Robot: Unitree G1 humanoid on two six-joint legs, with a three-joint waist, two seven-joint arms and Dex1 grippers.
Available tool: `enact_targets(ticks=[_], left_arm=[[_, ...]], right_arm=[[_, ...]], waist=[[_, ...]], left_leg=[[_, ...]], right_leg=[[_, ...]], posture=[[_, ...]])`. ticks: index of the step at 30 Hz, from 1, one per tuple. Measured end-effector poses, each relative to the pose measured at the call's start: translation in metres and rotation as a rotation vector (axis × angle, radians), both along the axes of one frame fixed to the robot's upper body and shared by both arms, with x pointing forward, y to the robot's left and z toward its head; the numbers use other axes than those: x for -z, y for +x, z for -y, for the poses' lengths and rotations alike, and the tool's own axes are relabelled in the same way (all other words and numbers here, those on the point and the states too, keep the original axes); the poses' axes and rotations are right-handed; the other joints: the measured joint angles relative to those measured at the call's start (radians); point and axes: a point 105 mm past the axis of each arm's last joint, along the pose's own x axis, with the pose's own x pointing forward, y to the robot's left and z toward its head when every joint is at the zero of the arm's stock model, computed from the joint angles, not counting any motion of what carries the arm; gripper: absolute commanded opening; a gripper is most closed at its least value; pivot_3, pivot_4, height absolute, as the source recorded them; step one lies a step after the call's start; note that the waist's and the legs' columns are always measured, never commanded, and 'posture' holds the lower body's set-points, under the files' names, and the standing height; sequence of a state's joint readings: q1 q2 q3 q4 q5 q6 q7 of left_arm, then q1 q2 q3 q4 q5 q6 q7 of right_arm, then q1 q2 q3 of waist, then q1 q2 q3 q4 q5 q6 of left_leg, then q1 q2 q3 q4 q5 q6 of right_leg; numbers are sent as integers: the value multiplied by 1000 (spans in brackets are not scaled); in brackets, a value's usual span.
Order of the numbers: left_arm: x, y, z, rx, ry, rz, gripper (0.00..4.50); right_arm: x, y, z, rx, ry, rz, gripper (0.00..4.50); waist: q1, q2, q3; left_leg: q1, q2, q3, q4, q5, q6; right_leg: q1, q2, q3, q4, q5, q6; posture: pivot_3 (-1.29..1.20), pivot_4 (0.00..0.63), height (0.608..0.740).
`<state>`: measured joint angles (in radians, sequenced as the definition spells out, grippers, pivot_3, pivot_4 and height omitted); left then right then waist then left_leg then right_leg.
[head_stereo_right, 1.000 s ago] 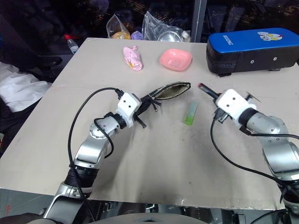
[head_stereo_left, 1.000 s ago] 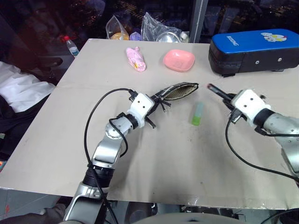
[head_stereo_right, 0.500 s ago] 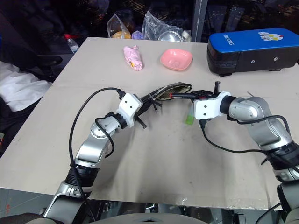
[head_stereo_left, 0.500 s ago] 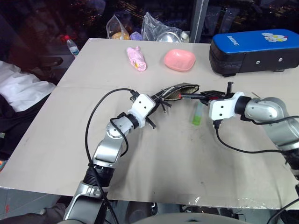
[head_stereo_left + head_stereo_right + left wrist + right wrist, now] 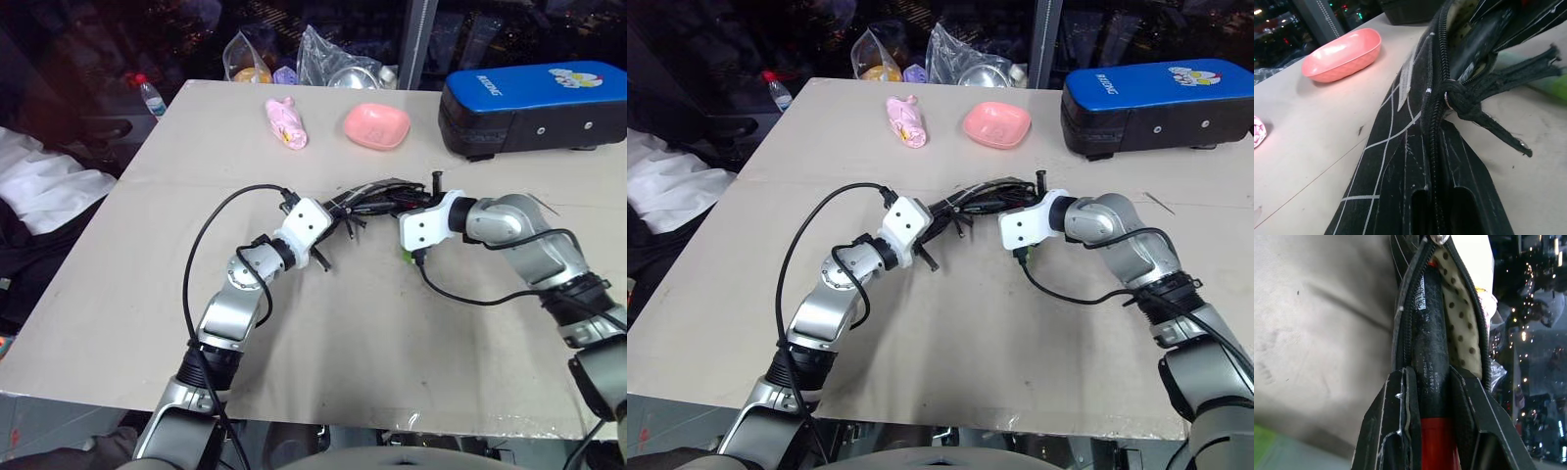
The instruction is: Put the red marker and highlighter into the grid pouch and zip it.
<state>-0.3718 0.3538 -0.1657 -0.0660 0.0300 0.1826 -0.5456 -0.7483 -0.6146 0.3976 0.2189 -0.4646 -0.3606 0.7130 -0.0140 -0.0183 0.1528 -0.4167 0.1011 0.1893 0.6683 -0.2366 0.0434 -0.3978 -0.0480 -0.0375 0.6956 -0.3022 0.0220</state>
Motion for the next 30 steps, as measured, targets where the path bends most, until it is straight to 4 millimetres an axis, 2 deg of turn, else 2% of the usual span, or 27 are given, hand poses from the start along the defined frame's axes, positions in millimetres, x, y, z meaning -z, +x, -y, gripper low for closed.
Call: enact_targets(ticks=[7,18,30], left_arm=[[2,1,-5,-9,35,-7,0],[-2,-5,0,38,63,8,0],[0,-7,1,53,82,11,0]], right_arm=[[3,5,-14,-50,-30,29,318],[3,20,-10,-51,-121,65,318],[10,9,-22,-159,-104,23,318]], waist=[[-2,0,0],[-1,1,0],[-2,1,0]], left_leg=[[0,0,1,0,0,0],[0,1,2,0,0,0],[0,1,2,0,0,0]], right_leg=[[0,0,0,0,0,0],[0,0,0,0,0,0],[0,0,1,1,0,0]], posture=[[0,150,725],[0,150,725],[0,150,725]])
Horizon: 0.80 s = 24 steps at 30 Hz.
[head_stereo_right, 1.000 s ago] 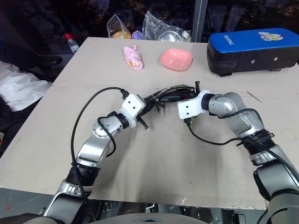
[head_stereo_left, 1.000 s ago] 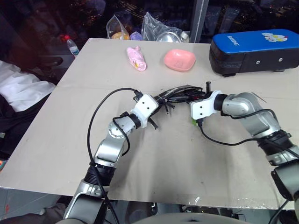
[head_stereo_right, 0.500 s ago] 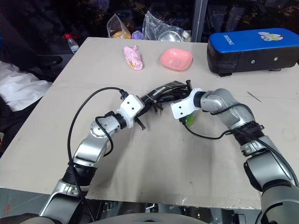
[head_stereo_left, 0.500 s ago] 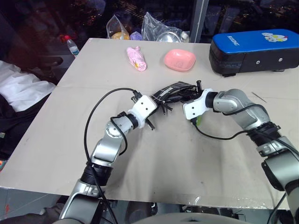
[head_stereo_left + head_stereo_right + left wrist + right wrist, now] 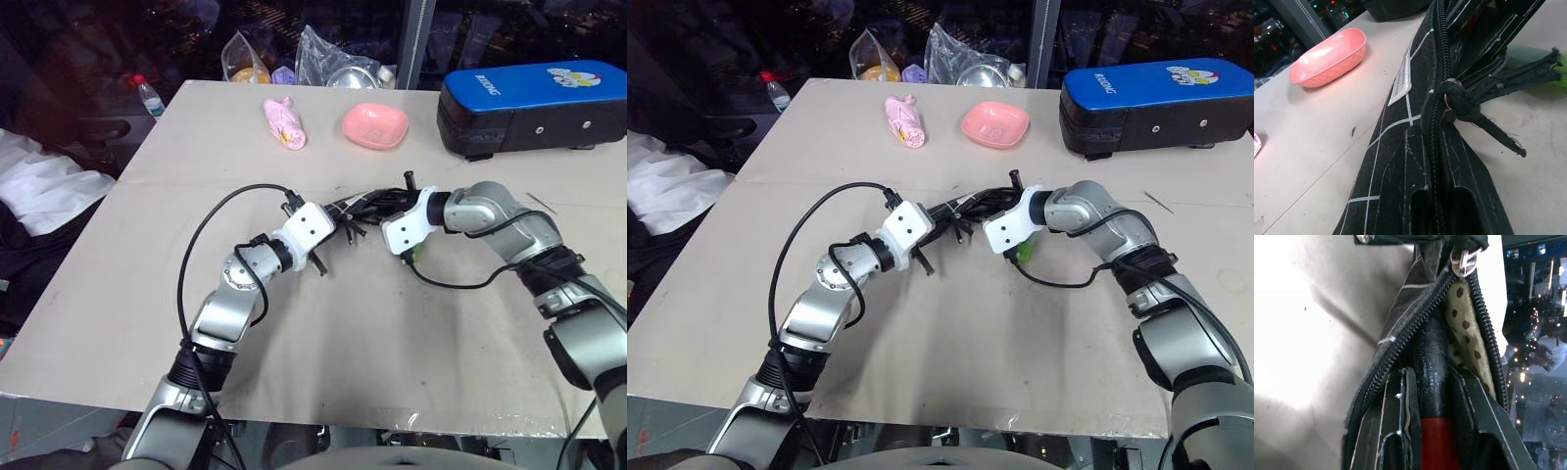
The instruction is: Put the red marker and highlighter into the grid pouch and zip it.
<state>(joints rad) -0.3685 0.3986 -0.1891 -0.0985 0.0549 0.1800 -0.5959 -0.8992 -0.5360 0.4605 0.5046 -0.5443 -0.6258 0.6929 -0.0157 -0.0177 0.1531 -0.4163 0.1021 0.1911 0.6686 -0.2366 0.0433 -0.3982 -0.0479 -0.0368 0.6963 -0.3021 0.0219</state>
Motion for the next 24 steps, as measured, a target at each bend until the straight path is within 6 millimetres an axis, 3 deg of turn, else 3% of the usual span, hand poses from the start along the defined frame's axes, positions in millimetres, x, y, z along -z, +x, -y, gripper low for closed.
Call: enact_targets(ticks=[1,3,8,13,16,20,24], left_arm=[[0,0,0,0,0,0,0],[0,0,0,1,-3,0,0],[-2,0,2,-9,-37,-11,0],[0,1,-2,-28,-46,-24,0],[0,1,-1,-31,-57,-31,0],[0,2,-2,-42,-80,-45,0],[-1,3,-2,-49,-92,-45,0]], right_arm=[[0,0,0,0,2,-2,1329],[-1,0,-3,0,30,-18,2044],[-10,-6,3,26,162,-96,4437],[-32,-23,23,69,359,-212,4437],[-38,-29,42,181,511,-303,4437],[-11,-38,69,461,680,-509,4437],[17,-51,67,723,860,-713,4437]], waist=[[0,0,0],[0,0,0],[3,0,0],[3,0,0],[4,0,0],[4,0,0],[-3,0,0]], left_leg=[[0,0,0,0,0,0],[0,0,0,0,0,0],[0,0,0,0,0,0],[0,0,-1,0,0,0],[0,0,-2,0,0,0],[0,0,-2,0,0,0],[0,2,-2,0,0,0]], right_leg=[[0,0,0,0,0,0],[0,0,0,0,0,0],[0,0,0,0,0,0],[1,0,0,0,0,0],[1,0,0,0,0,0],[1,0,0,0,0,0],[0,1,1,1,0,0]], posture=[[0,150,725],[0,150,725],[0,150,725],[0,150,725],[0,150,725],[0,150,725],[0,150,725]])
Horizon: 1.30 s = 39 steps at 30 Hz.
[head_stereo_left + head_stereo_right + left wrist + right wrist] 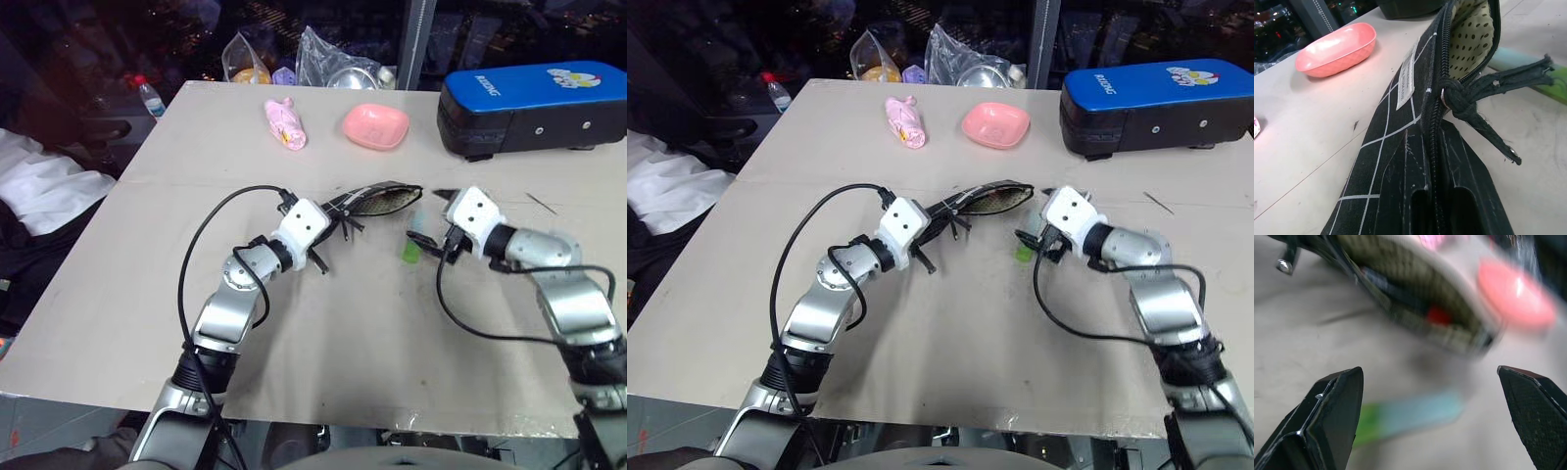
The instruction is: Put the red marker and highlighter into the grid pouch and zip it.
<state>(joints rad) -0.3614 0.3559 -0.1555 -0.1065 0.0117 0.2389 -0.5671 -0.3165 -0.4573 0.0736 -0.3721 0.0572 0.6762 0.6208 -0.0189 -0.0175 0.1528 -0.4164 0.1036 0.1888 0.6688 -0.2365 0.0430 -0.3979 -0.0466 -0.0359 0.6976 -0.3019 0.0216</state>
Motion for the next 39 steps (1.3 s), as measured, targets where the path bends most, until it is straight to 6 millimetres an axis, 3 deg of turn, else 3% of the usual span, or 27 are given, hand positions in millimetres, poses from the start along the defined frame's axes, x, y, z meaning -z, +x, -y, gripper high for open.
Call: enact_targets(ticks=[3,8,11,14,16,17,21,23,25,32,39], left_arm=[[0,0,1,1,-5,0,0],[0,0,1,-1,-7,-1,0],[0,0,1,-5,-10,-6,0],[1,0,1,-7,-11,-7,0],[1,1,1,-10,-12,-9,0],[1,1,2,-10,-14,-9,0],[1,1,1,-13,-15,-8,0],[1,1,1,-15,-15,-8,0],[2,1,1,-17,-15,-10,0],[2,1,1,-20,-16,-10,0],[2,0,1,-17,-18,-10,0]], right_arm=[[7,-5,-11,136,119,-89,4437],[28,-9,-19,292,174,-207,4437],[46,-13,-27,342,164,-280,4437],[47,-11,-27,358,154,-272,4437],[47,-9,-31,364,166,-267,3438],[47,-9,-32,366,166,-266,3230],[46,-3,-31,393,184,-258,1256],[45,-1,-30,404,200,-257,693],[44,2,-25,431,212,-256,693],[35,15,20,591,204,-196,691],[10,14,50,441,80,-67,691]], waist=[[4,0,0],[6,-1,-1],[5,-1,-1],[4,-1,-1],[2,-1,-1],[2,-1,-1],[2,-1,-1],[4,-1,-1],[6,-1,-1],[3,-1,-1],[4,-1,-1]], left_leg=[[0,0,-2,0,0,-1],[-1,-2,-2,0,0,-1],[-1,-2,-2,-1,0,-1],[-1,-2,-2,0,0,-1],[-1,-2,-3,-1,0,-1],[-1,-2,-3,-1,0,-1],[-1,-2,-3,-1,0,-1],[-1,-2,-4,0,0,-1],[-2,-3,-4,-1,0,-1],[-2,-4,-4,-2,0,-1],[-2,-4,-3,-3,0,0]], right_leg=[[0,1,-1,0,0,0],[0,0,-1,-1,0,0],[0,0,-1,-1,0,0],[0,0,-2,-1,0,0],[0,0,-2,-1,0,0],[0,0,-2,-1,0,0],[0,0,-2,-1,0,0],[1,0,-3,-1,0,0],[1,-1,-3,-1,0,0],[0,-1,-3,-1,0,0],[0,-1,-2,-2,0,0]], posture=[[0,150,725],[0,150,725],[0,150,725],[0,150,725],[0,150,725],[0,150,725],[0,150,725],[0,150,725],[0,150,725],[0,150,725],[0,150,725]])
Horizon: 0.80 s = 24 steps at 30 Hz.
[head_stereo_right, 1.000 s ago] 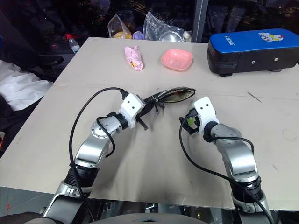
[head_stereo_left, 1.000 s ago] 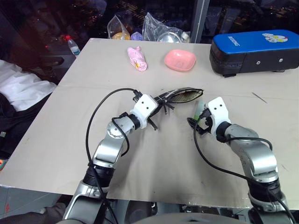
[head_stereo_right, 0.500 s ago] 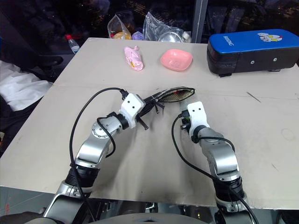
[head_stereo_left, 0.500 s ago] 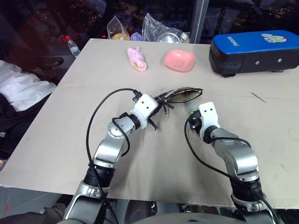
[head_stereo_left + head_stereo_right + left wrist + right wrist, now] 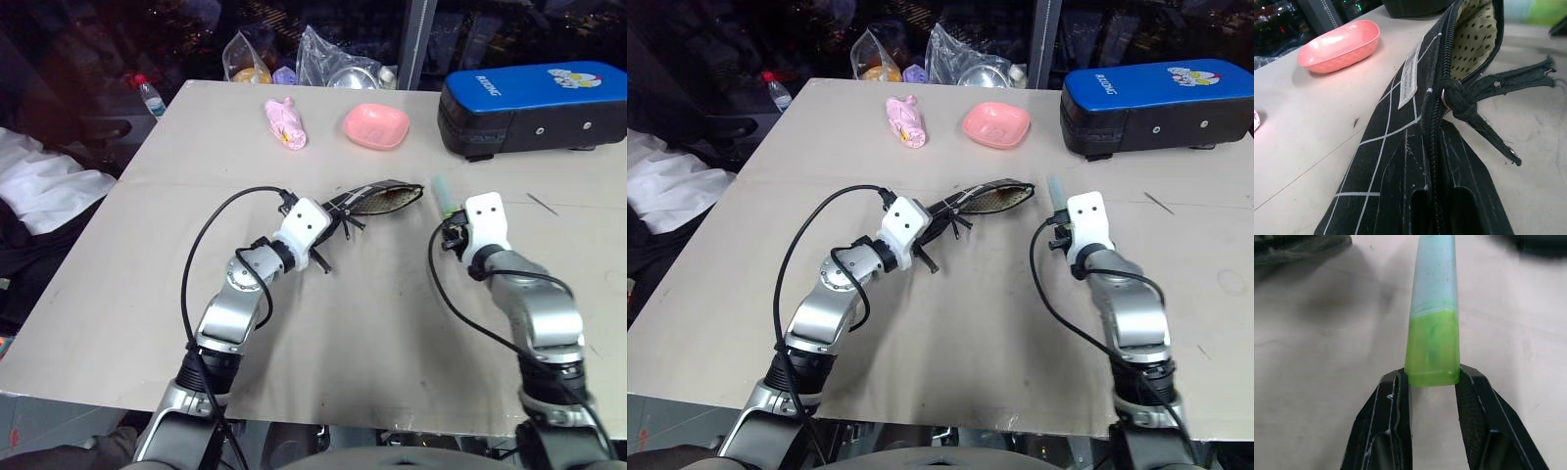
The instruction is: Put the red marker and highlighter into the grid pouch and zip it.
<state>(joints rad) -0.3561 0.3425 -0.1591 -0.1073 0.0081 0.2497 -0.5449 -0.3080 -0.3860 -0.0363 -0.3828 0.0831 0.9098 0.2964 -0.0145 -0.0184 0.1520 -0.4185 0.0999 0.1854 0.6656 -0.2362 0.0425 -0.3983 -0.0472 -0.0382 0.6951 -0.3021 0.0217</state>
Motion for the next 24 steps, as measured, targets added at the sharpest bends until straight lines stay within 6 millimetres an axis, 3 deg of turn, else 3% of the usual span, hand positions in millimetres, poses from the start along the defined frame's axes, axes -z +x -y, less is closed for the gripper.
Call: enact_targets(ticks=[12,24], left_arm=[[0,0,1,16,5,3,0],[-4,3,6,37,5,10,0]], right_arm=[[-27,-25,28,-427,-326,139,691],[-35,-21,3,-689,-565,265,691]], waist=[[1,-1,1],[2,-1,1]], left_leg=[[0,0,0,1,0,0],[1,0,1,2,0,0]], right_leg=[[0,0,1,0,0,0],[1,0,1,0,0,0]], posture=[[0,150,725],[0,150,725]])
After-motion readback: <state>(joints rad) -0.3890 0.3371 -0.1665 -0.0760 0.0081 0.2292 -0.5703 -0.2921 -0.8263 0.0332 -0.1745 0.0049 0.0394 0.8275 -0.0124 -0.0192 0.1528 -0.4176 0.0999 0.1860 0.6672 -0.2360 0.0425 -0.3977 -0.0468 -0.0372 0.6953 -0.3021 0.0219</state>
